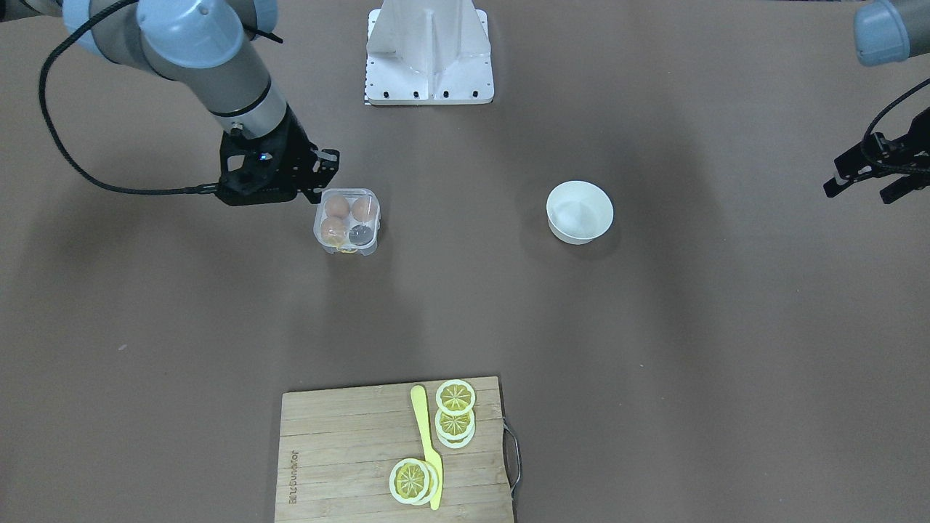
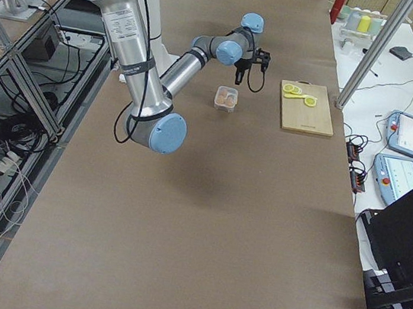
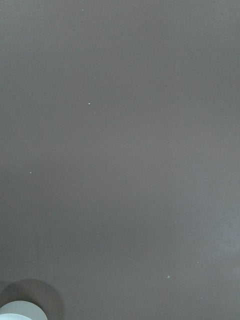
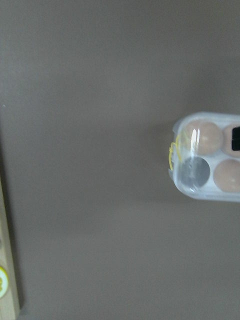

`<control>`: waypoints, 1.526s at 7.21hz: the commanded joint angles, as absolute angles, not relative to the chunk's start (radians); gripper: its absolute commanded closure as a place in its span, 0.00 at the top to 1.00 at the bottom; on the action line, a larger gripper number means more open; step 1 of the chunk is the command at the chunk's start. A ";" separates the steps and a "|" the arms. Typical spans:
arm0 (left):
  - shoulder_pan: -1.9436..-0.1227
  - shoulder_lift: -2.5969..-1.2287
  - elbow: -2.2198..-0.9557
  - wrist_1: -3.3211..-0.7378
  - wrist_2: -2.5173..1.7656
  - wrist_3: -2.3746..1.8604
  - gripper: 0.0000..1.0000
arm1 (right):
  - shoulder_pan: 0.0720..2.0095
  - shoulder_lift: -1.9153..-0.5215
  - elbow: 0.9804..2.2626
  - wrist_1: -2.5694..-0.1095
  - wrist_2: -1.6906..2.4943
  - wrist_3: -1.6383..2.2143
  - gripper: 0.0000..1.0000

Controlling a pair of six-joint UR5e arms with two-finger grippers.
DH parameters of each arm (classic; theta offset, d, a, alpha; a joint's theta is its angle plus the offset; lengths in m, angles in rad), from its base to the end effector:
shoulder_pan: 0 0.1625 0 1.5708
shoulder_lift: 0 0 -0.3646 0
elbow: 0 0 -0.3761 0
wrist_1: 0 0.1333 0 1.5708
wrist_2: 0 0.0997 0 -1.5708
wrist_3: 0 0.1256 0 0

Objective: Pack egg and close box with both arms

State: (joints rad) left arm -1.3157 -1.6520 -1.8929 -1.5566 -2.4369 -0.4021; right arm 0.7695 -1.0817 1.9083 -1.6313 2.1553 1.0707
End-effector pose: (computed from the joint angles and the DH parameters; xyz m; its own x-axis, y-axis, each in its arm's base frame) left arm 0.0894 -0.4920 0.4158 0.6011 0.0574 -0.7971 0.0019 0.9973 0.0733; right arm -0.3653 -0.4429 0.2140 0.6007 0.0251 0.7991 -0.0199 0.9997 -0.0165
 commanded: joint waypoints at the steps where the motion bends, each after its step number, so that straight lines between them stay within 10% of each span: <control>1: -1.334 -1.652 -1.882 -1.552 -2.425 -0.329 0.97 | 0.953 -1.219 1.939 -1.634 2.227 0.833 0.01; 5: -1.445 -1.525 -1.879 -1.552 -2.375 -0.103 0.97 | 1.248 -1.338 1.925 -1.886 2.244 0.247 0.66; 6: -1.463 -1.475 -1.888 -1.557 -2.375 -0.101 0.97 | 1.288 -1.379 1.905 -1.884 2.243 0.173 1.00; 11: -1.528 -1.450 -1.873 -1.552 -2.368 0.001 0.97 | 1.500 -1.396 1.698 -1.882 2.244 -0.246 1.00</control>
